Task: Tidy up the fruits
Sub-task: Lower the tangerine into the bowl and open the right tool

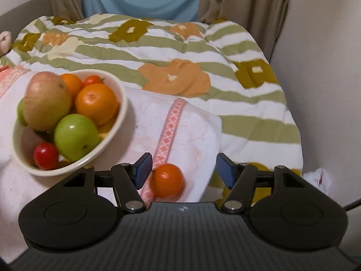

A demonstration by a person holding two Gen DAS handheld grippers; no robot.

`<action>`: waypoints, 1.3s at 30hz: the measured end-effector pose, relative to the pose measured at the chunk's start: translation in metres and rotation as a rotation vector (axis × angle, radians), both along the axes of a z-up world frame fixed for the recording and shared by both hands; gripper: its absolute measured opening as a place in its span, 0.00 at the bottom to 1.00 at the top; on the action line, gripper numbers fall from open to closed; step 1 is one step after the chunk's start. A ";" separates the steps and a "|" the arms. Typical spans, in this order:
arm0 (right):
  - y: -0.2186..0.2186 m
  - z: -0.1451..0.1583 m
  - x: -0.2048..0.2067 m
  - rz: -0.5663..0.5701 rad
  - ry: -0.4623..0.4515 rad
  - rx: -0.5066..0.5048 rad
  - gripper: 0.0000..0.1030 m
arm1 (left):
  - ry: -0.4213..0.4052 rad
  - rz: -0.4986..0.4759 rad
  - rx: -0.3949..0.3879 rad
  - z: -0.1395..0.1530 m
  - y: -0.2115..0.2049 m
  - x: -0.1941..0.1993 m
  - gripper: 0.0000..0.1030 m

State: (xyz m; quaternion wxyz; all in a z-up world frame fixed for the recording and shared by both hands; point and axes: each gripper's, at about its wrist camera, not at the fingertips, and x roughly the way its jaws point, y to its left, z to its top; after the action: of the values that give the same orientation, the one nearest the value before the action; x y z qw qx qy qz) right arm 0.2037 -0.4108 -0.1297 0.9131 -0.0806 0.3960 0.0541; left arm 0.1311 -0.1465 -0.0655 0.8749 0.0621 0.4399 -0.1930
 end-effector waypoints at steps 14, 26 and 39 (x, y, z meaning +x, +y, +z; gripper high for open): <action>0.017 -0.007 0.000 0.102 0.038 -0.044 0.59 | -0.012 0.001 -0.004 0.005 -0.002 0.000 0.81; 0.016 -0.020 -0.001 0.130 0.063 -0.120 0.49 | -0.005 0.002 -0.005 0.002 -0.007 -0.001 0.81; 0.042 0.026 0.022 0.197 -0.049 0.027 0.49 | -0.018 0.020 0.003 0.007 -0.007 -0.005 0.81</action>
State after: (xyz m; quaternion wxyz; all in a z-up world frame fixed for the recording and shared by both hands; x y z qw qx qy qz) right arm 0.2254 -0.3692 -0.1038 0.9138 -0.1080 0.3627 0.1472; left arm 0.1259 -0.1535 -0.0589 0.8806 0.0606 0.4328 -0.1830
